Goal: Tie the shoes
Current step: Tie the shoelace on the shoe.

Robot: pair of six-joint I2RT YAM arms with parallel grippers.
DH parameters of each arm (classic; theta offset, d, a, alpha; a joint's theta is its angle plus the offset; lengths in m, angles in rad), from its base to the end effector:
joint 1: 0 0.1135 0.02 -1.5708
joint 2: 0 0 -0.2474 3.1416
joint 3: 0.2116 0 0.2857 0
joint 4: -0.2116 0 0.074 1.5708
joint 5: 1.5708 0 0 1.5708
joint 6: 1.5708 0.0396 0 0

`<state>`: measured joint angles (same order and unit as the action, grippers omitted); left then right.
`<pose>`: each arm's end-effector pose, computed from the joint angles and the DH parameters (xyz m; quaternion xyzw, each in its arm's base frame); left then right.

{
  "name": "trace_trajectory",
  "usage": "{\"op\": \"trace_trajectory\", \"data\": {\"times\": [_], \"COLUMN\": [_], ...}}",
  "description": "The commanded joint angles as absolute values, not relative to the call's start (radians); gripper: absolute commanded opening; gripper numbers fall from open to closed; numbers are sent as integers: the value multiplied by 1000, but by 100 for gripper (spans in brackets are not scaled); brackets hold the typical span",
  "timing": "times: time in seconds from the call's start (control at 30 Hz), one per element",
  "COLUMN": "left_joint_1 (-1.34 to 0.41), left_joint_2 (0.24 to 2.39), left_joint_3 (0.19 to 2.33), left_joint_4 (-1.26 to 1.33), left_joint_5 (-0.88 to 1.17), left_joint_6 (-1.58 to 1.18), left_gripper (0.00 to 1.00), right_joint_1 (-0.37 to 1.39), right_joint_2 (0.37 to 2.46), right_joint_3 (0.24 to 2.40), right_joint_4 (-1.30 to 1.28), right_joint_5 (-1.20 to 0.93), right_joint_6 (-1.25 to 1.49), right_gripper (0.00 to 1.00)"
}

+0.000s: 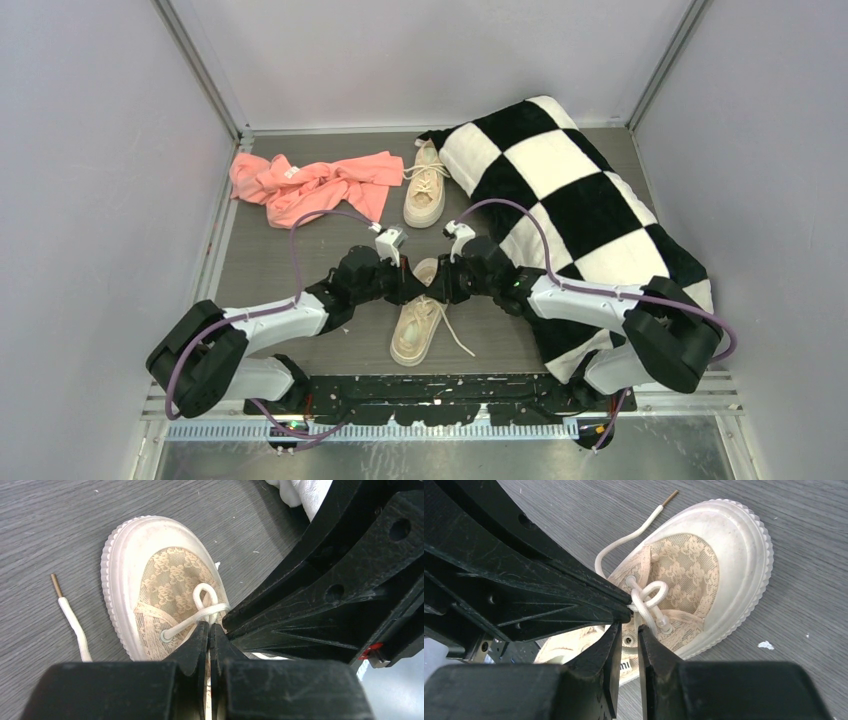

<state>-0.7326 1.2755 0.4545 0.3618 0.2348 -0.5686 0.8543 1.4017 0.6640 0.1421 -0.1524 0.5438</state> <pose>0.2043 -0.1962 0.1368 0.1307 0.8357 -0.3965 0.3567 0.2050 0.2446 0.1504 -0.1714 0.8648 0.3521 0.3143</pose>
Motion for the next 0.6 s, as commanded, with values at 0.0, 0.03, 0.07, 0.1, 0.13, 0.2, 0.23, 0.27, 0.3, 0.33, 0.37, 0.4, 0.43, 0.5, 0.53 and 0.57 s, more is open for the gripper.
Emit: {"op": "trace_trajectory", "data": {"times": [0.0,0.03,0.07,0.1,0.13,0.2,0.23,0.27,0.3,0.33,0.37,0.4,0.43,0.5,0.53,0.57], "left_joint_1": [-732,-732,-732,-732,-732,-732,-732,-732,-732,-732,-732,-732,-732,-732,-732,-732], "left_joint_2": [1278,1280,1281,1282,1284,1287,1288,1290,1292,1294,1296,1298,1299,1301,1301,1302], "left_joint_3": [463,463,464,466,466,468,469,470,472,472,473,473,475,475,476,476], "left_joint_4": [406,405,406,407,407,408,408,408,408,408,408,409,410,412,413,414], "left_joint_5": [230,230,233,233,232,234,235,236,236,236,236,236,236,236,236,237], "left_joint_6": [-565,-565,-565,-566,-566,-568,-568,-569,-568,-568,-569,-569,-570,-570,-571,-572], "left_gripper": [0,0,1,1,0,1,0,0,1,1,1,0,1,1,0,0], "right_joint_1": [857,857,857,857,857,857,857,857,857,860,861,863,865,870,873,875], "right_joint_2": [1419,1423,1426,1428,1431,1435,1437,1440,1444,1447,1450,1452,1454,1460,1463,1466], "right_joint_3": [696,697,697,699,700,703,706,707,710,713,714,717,719,723,727,729], "right_joint_4": [169,168,167,166,163,160,160,157,153,151,149,145,141,130,123,115], "right_joint_5": [-129,-127,-127,-126,-125,-124,-124,-126,-127,-129,-130,-130,-132,-128,-126,-122], "right_joint_6": [505,500,497,494,490,483,480,477,472,469,466,461,457,447,441,435], "right_gripper": [24,25,26,27,27,27,27,27,27,27,27,27,26,25,24,24]}}
